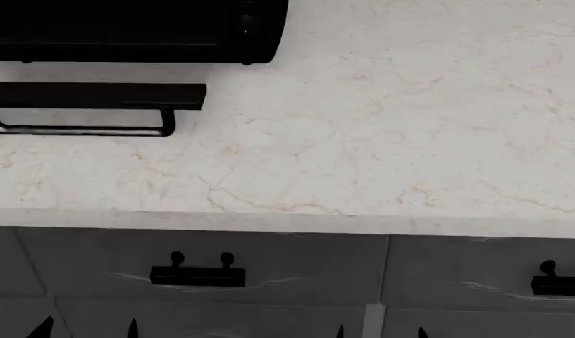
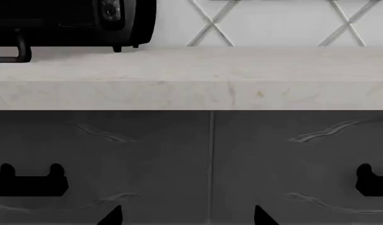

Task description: Close the toaster oven door.

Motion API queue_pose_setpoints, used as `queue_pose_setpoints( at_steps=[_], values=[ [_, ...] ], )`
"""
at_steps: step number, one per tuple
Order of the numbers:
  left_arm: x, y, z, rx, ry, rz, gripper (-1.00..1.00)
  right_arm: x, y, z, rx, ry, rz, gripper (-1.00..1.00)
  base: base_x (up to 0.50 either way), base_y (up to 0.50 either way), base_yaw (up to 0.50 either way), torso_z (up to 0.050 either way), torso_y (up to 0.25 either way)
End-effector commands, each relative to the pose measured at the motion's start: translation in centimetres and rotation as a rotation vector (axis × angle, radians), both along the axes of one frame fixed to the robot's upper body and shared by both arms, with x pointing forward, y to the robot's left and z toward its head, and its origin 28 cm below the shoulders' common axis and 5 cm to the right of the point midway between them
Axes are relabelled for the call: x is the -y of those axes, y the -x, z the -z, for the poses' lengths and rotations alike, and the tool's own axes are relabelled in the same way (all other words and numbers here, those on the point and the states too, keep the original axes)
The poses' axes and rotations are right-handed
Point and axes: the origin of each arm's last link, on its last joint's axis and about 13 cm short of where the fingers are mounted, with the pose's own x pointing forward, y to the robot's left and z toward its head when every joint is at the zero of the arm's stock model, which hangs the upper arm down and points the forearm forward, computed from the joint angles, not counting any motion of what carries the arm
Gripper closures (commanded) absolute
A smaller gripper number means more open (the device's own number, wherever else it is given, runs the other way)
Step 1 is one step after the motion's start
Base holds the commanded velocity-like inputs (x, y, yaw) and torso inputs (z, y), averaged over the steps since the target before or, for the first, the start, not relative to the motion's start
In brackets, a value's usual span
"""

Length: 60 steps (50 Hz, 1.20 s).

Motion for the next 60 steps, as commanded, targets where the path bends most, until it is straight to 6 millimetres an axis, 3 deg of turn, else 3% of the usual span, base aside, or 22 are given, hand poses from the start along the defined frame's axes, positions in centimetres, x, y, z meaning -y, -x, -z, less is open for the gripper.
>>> queue_pose_setpoints(
  at_steps=[1,23,41,60],
  values=[
    [0.0,0.1,-0.2,0.0,-0.01,0.0,-1.0,0.0,0.0,0.0,0.003,0.05,0.0,-1.0,0.0,0.0,0.0,0.0,0.0],
    [-0.1,0.0,-0.7,0.02,-0.028,-0.032,-1.0,-0.1,-0.3,-0.3,-0.008,0.04,0.028,-1.0,0.0,0.0,0.0,0.0,0.0],
    [-0.3,0.0,-0.6,0.011,-0.023,-0.05,-1.0,-0.3,-0.1,-0.2,-0.004,0.064,0.011,-1.0,-0.04,0.5,0.0,0.0,0.0],
    [0.0,0.5,-2.3,0.034,-0.032,-0.04,-1.0,-0.9,0.9,-2.8,0.043,0.07,-0.038,-1.0,-0.04,0.5,0.0,0.0,0.0]
  ],
)
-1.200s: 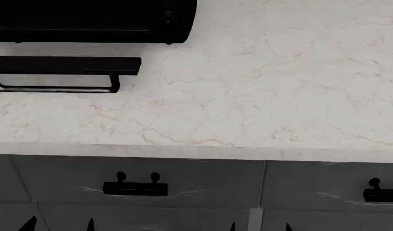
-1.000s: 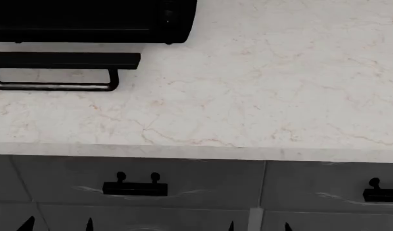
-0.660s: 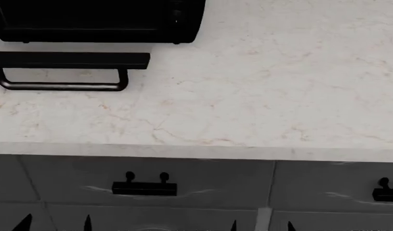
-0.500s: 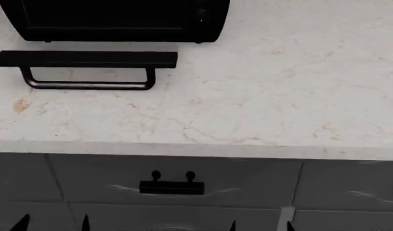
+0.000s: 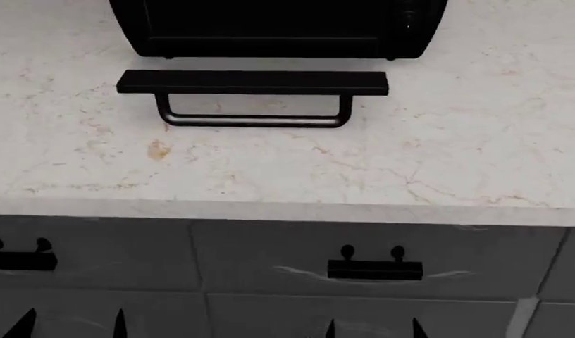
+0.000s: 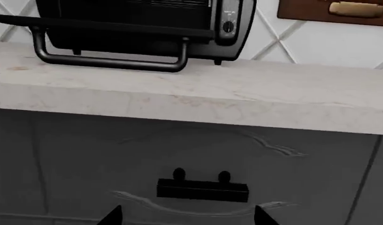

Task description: Close the toaster oven door.

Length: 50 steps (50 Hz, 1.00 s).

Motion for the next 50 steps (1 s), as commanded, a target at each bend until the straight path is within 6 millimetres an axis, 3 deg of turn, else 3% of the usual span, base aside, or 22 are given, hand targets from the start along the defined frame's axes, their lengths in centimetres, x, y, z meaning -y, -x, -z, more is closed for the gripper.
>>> queue_pose_setpoints(
  at_steps=[1,14,16,22,32,37,50],
  values=[
    [0.2,0.5,-1.1,0.012,-0.007,0.01,-1.0,-0.3,0.5,-1.4,0.023,-0.005,-0.03,-1.0,-0.04,0.5,0.0,0.0,0.0],
    [0.8,0.9,-4.3,0.031,-0.055,0.074,-1.0,-0.6,0.5,-4.7,0.092,0.016,-0.029,-1.0,-0.04,0.5,0.0,0.0,0.0],
    [0.8,0.8,-5.3,0.042,-0.066,0.074,-1.0,-0.7,0.4,-5.6,0.097,-0.046,-0.029,-1.0,0.0,0.0,0.0,0.0,0.0],
    [0.8,0.6,-8.4,0.083,-0.07,0.072,-1.0,-0.8,0.1,-7.4,0.118,0.008,-0.024,-1.0,0.0,0.0,0.0,0.0,0.0],
    [1.0,0.4,-11.7,0.144,-0.048,0.078,-1.0,-0.6,-0.7,-10.1,0.17,0.034,-0.026,-1.0,0.0,0.0,0.0,0.0,0.0],
    [1.0,0.4,-12.3,0.153,-0.008,0.142,-1.0,-0.7,-0.7,-10.4,0.182,0.027,-0.029,-1.0,0.0,0.0,0.0,0.0,0.0],
    [0.7,0.6,-12.4,0.164,0.012,0.122,-1.0,-0.7,-0.6,-10.5,0.188,0.03,-0.03,-1.0,0.0,0.0,0.0,0.05,0.0]
  ],
)
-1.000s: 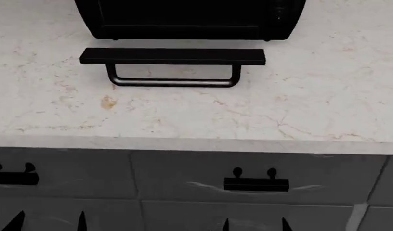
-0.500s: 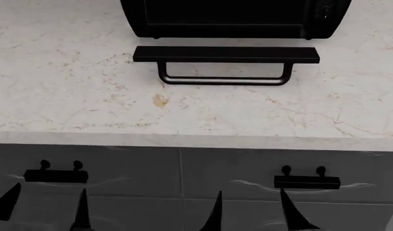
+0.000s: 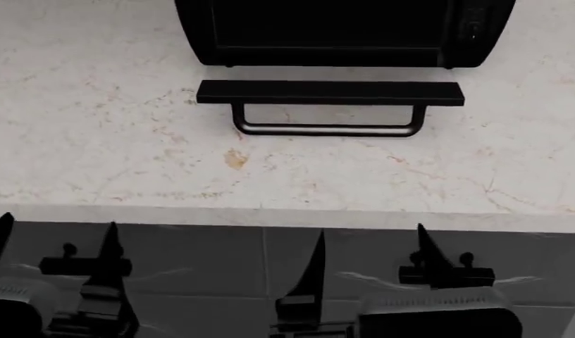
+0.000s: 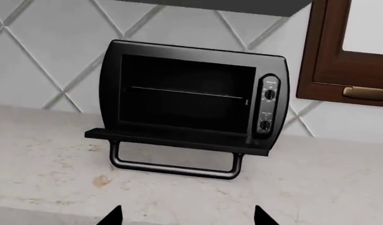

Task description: Close the toaster oven door.

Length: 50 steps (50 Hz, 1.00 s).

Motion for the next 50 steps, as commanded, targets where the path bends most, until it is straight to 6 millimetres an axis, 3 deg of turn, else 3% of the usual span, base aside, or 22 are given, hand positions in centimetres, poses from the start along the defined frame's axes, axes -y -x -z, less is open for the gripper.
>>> queue_pose_setpoints(
  at_steps=[1,29,50],
  values=[
    [-0.2,0.2,-0.9,0.022,0.027,0.013,-1.0,0.0,0.0,-0.6,0.015,0.003,-0.002,-1.0,0.0,0.0,0.0,0.05,0.0],
    [-1.4,-1.1,-1.1,0.048,0.055,-0.053,-1.0,0.0,-0.3,-0.1,0.013,-0.01,-0.027,-1.0,0.01,0.0,0.0,0.05,0.0],
    [-1.3,-1.1,-0.7,0.039,0.059,-0.05,-1.0,0.0,-0.2,-1.2,0.046,-0.005,-0.019,-1.0,0.5,0.05,0.0,0.05,0.0]
  ],
)
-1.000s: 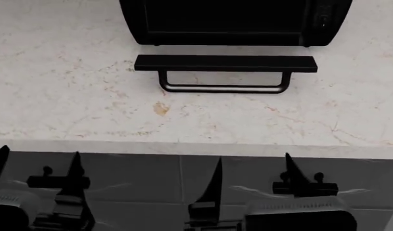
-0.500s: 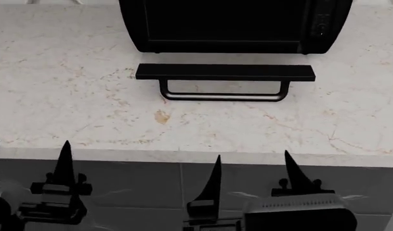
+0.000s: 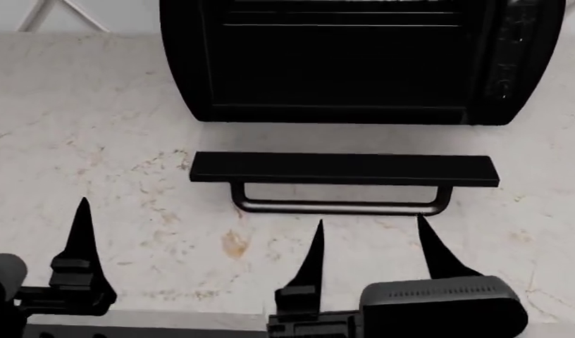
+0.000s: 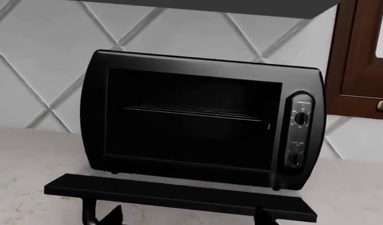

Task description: Close the toaster oven door.

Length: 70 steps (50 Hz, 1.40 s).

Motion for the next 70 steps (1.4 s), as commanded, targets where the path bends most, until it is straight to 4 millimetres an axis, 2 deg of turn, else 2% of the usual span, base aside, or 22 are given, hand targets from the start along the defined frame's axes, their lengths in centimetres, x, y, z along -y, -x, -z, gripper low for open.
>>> queue_pose_setpoints(
  at_steps=[1,10,23,33,51,57,70],
  values=[
    [-0.1,0.0,0.0,0.002,0.006,-0.005,-1.0,-0.1,0.2,-0.7,0.024,0.006,-0.001,-1.0,0.5,0.04,0.0,0.05,0.0],
    [-0.1,0.0,0.0,-0.001,0.003,-0.017,-1.0,0.0,0.2,-0.6,0.026,0.003,0.007,-1.0,0.5,0.04,0.0,0.049,0.0],
    [-0.1,0.1,0.2,0.0,0.006,-0.012,-1.0,0.1,0.5,-0.6,0.047,-0.028,-0.018,-1.0,0.09,0.01,0.0,0.001,0.0],
    [-0.1,0.1,0.2,0.001,0.003,-0.011,-1.0,0.2,0.3,-0.3,0.028,-0.016,0.022,-1.0,0.47,0.01,0.0,0.0,0.0],
    [-0.3,0.1,0.4,-0.008,0.004,-0.019,-1.0,0.2,0.5,-0.1,0.01,-0.006,0.018,-1.0,0.0,0.0,0.0,0.0,0.0],
    [-0.3,0.0,0.4,-0.006,0.005,-0.024,-1.0,0.1,2.3,-0.5,-0.031,0.003,-0.01,-1.0,0.0,0.0,0.0,0.0,0.0],
    [-0.5,-0.1,0.5,-0.008,0.007,-0.034,-1.0,0.1,7.2,0.8,-0.132,-0.026,-0.046,-1.0,0.0,0.0,0.0,0.0,0.0]
  ],
)
